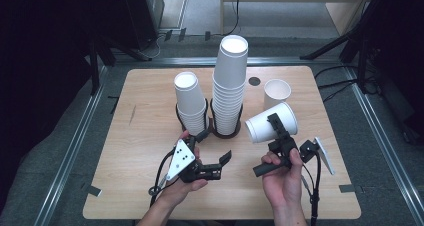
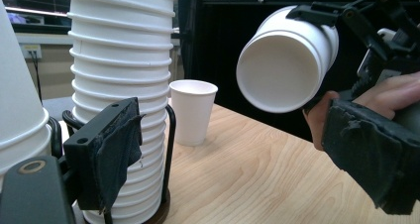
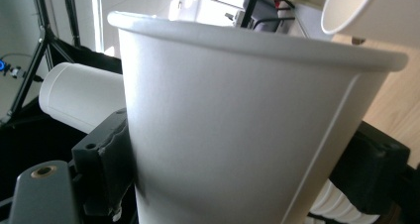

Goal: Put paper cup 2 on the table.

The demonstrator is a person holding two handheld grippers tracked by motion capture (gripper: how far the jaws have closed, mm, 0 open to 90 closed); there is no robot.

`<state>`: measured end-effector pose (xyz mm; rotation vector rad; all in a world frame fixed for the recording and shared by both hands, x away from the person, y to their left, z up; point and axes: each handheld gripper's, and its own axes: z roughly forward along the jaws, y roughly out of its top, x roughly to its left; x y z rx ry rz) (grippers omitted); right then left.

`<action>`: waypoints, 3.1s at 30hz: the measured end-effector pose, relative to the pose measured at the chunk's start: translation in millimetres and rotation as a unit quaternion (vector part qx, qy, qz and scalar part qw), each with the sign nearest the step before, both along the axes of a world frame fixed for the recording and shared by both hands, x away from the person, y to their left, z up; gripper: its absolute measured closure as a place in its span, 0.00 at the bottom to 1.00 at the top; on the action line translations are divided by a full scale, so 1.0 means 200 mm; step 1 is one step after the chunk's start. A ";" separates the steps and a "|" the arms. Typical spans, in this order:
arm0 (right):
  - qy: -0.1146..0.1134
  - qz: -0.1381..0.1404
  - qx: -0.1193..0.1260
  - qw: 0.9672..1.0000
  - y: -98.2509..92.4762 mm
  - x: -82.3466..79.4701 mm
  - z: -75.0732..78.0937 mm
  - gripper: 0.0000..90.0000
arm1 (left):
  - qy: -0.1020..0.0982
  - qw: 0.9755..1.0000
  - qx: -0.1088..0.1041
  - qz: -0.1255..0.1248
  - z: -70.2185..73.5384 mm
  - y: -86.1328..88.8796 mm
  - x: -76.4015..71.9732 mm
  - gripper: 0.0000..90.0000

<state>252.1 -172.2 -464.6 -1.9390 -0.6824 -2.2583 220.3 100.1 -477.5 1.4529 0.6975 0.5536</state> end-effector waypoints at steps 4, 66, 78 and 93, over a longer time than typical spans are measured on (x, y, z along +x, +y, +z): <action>-0.009 -0.012 -0.043 0.999 -0.01 0.00 0.03 0.17 | 0.002 1.000 0.000 0.001 0.00 0.00 0.00 0.10; -0.144 -0.123 -0.563 0.805 -0.14 0.17 -0.09 0.16 | 0.105 0.985 0.019 0.133 -0.22 0.57 -0.03 0.03; -0.119 -0.132 -0.590 0.788 -0.25 0.25 -0.23 0.16 | 0.115 0.979 0.035 0.164 -0.25 0.62 -0.02 0.03; -0.098 -0.115 -0.609 0.779 -0.30 0.29 -0.32 0.16 | 0.121 0.974 0.041 0.188 -0.27 0.67 0.00 0.03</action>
